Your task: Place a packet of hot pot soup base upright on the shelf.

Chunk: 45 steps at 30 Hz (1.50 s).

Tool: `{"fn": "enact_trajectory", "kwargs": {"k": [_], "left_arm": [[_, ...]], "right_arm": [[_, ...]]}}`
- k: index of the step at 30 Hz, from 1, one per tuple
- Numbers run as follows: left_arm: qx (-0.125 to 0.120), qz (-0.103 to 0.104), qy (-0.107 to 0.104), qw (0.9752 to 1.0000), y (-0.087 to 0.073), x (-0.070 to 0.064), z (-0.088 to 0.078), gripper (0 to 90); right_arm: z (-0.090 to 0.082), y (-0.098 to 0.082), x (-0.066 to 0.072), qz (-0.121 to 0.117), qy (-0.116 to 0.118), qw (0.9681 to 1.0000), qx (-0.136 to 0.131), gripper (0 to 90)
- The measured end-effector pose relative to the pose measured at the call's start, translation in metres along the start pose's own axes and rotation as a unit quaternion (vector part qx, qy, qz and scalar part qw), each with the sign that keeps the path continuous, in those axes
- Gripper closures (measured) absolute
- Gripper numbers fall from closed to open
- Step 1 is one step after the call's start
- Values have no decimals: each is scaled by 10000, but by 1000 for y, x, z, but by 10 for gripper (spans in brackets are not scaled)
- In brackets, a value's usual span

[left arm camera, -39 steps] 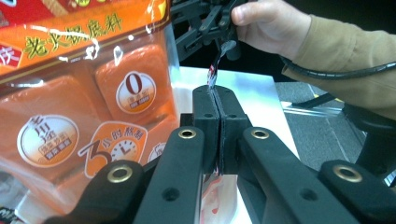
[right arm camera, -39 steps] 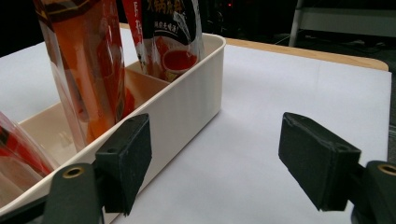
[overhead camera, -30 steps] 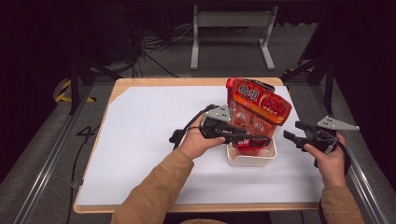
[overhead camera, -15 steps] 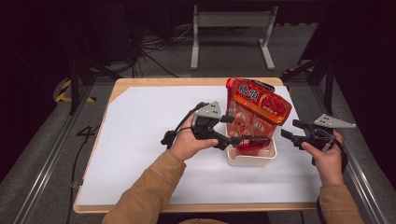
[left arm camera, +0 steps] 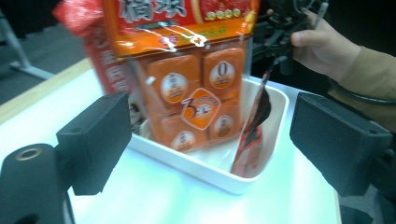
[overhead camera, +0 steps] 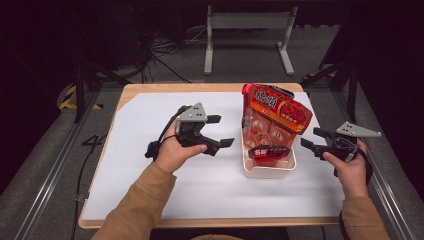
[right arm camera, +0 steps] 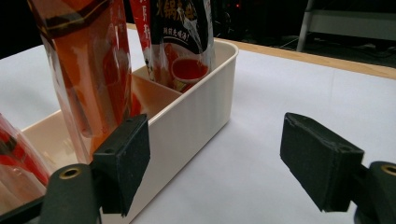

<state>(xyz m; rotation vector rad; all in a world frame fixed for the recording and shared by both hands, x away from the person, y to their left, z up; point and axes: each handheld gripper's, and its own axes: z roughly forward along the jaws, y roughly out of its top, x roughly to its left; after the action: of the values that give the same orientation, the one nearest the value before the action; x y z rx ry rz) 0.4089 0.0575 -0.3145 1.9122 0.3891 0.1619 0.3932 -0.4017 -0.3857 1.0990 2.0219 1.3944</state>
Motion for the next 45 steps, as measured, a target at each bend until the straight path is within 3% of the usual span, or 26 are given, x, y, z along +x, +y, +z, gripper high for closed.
{"fn": "enact_trajectory", "kwargs": {"k": [6,14,21,23,27,28,30,36,43,45], "left_arm": [[56,-24,415,9991,-13,5,-27,113],[145,-206,932,9953,-37,19,-60,105],[120,-478,1369,9894,-71,32,-87,106],[87,-530,1398,9887,-76,35,-90,105],[16,-763,1565,9847,-95,42,-97,105],[22,-789,1626,9835,-100,44,-98,105],[119,-646,1845,9806,-109,47,-99,112],[128,-822,1920,9779,-129,57,-100,110],[34,-1061,1841,9771,-141,65,-100,103],[-6,-1134,1901,9752,-147,68,-100,105]], "right_arm": [[-1,0,1,-15,-7,10000,10,251],[-1,-1,-1,-57,-13,10000,-31,251],[-3,-2,0,-72,-1,10000,-58,251],[-2,-2,0,-82,2,10000,-47,251],[-2,-4,0,-80,-3,10000,-30,251],[-2,-4,0,-81,-12,10000,-26,251],[-1,-5,-1,-73,-10,10000,-21,251],[-2,-7,-2,-44,7,10000,-20,250],[-2,-8,-2,-16,-21,10000,-11,249],[-2,-8,-1,-40,-17,10000,1,248]]}}
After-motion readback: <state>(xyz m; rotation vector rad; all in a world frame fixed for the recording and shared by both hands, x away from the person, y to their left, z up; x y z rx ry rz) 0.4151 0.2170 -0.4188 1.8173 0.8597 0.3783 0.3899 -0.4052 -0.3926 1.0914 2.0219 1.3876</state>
